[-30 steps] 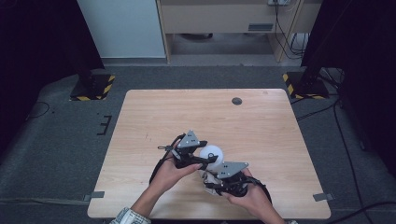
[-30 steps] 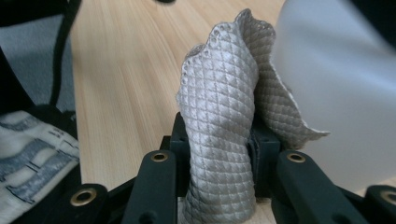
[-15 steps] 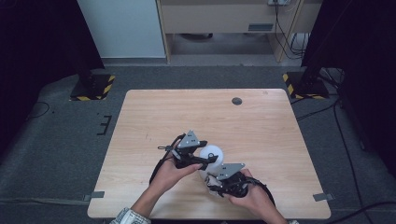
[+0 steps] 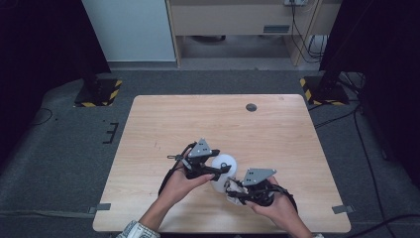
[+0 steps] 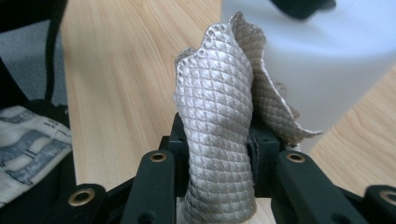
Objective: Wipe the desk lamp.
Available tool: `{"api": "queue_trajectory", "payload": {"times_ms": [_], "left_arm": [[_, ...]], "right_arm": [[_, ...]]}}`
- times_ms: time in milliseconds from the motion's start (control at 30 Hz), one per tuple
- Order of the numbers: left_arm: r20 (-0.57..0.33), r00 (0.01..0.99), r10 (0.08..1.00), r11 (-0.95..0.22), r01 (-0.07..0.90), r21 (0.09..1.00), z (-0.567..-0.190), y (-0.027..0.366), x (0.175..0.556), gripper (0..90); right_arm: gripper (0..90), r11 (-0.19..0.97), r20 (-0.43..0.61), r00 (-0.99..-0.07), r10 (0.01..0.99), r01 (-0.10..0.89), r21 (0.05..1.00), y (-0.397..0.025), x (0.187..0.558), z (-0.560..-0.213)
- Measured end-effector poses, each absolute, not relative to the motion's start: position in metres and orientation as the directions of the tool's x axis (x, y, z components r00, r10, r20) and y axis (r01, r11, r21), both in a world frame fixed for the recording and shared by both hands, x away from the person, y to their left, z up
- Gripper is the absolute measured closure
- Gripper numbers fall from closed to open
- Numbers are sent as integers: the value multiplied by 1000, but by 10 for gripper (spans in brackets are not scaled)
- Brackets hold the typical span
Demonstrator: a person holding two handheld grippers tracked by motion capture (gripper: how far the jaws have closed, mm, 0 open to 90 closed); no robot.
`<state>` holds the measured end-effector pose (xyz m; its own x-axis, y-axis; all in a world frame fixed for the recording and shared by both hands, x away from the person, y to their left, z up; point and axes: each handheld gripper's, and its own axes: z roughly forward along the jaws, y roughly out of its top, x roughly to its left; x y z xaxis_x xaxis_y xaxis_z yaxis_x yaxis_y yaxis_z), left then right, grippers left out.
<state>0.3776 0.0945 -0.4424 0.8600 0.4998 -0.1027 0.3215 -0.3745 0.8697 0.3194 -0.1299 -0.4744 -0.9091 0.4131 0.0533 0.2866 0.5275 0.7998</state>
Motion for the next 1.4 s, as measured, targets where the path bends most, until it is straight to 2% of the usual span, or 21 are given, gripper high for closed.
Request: {"api": "queue_trajectory", "payload": {"times_ms": [300,633,1133,1400], "left_arm": [[-103,859,501,-375,322,869,-442,95,378,273],[-103,860,500,-374,322,870,-443,95,378,273],[-101,857,505,-371,321,871,-443,95,377,268],[-101,855,508,-370,322,871,-443,93,377,241]], "right_arm": [[692,525,14,-917,399,241,816,-110,313,-475],[690,622,-9,-925,380,248,743,-91,314,-494],[685,643,-7,-913,407,281,713,-118,320,-494],[676,613,6,-883,469,330,718,-146,330,-490]]}}
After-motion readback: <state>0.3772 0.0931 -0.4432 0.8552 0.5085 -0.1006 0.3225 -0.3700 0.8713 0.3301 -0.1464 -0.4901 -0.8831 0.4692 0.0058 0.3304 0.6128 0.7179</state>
